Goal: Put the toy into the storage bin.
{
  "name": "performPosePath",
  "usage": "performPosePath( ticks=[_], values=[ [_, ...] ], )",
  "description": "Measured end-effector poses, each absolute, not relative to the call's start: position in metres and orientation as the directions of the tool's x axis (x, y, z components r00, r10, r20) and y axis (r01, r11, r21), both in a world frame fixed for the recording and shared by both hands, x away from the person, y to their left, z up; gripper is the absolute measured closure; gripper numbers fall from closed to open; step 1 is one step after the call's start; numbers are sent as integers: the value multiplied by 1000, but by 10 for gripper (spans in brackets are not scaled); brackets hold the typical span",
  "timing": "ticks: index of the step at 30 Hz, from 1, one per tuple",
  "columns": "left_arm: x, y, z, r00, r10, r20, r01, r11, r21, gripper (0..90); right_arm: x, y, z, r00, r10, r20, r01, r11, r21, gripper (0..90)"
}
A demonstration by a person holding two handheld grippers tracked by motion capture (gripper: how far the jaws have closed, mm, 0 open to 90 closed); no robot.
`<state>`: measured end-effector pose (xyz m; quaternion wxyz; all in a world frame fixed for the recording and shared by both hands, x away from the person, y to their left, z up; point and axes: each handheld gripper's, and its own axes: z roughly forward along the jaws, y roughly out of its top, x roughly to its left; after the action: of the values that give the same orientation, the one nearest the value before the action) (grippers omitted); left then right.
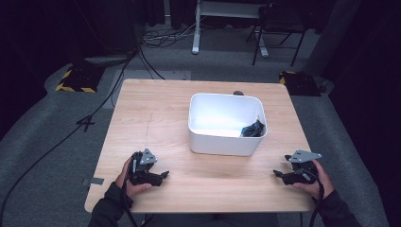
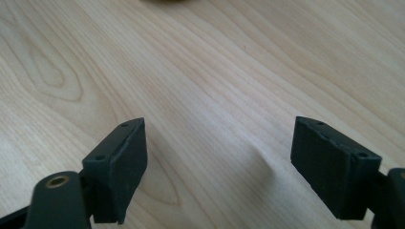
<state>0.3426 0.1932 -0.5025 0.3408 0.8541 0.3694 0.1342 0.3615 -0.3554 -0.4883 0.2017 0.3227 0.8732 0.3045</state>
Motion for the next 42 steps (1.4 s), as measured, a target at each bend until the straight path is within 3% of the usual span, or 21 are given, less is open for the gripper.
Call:
performPosePath(
  ticks=[13, 42],
  values=[
    [343, 193, -503, 689, 724, -27, 543, -491, 681, 149, 355, -380, -502, -677, 736, -10, 496, 466, 733, 156],
    [343, 193, -503, 690, 724, -31, 543, -489, 683, 148, 355, -381, -503, -670, 742, -11, 494, 457, 740, 149]
  ],
)
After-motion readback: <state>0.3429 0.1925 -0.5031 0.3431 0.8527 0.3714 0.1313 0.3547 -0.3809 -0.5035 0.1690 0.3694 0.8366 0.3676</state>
